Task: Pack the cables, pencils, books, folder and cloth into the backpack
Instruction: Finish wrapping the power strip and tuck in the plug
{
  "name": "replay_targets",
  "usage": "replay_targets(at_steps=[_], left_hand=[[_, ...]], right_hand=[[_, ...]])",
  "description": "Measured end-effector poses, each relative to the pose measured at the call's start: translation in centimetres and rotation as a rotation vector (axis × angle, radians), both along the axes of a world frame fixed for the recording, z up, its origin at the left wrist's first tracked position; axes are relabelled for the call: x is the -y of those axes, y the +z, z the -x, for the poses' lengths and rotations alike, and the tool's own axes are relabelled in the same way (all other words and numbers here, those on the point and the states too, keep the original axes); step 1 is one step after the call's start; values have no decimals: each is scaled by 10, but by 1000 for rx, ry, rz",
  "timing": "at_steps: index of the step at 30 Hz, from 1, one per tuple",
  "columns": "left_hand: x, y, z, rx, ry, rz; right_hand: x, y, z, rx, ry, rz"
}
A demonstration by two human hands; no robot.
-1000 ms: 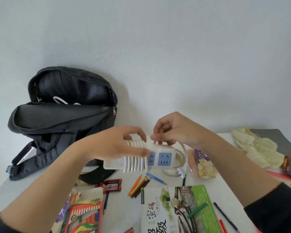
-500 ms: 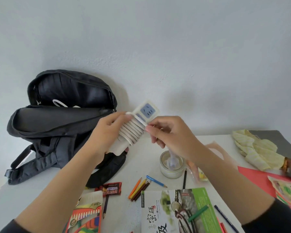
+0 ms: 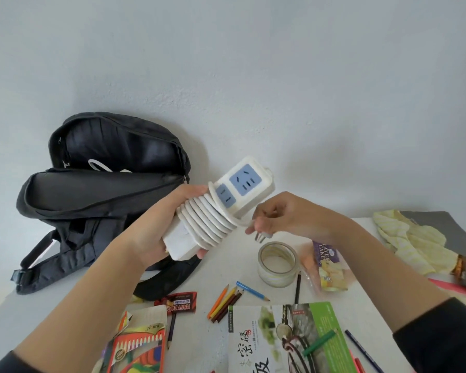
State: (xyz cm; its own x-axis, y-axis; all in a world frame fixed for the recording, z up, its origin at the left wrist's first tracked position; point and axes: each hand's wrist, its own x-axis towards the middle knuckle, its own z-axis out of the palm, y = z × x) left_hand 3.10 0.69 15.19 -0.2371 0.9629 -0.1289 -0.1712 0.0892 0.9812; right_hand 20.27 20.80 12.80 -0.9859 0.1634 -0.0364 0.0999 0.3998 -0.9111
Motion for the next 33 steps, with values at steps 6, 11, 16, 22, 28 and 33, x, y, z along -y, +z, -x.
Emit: replay_targets(at_steps=[6,11,16,22,28,33], left_hand=[[14,1,3,28,-160,143],[19,1,0,39,-240,103],[16,-1,-5,27,-271,-23],[18,-8,3,11,-195,-69],[12,-8,1,-451,-205,113],[9,-25,2,-553,-145,269]], right_hand=[[-14,-6,-9,36,89,22],[-17,-14,-5,-31,148,223],[-16,-12,8,-10,252,402],[-12,-6,10,-70,177,445],[2,-5,18,-65,-150,180],[26,-4,24,-180,-299,193]])
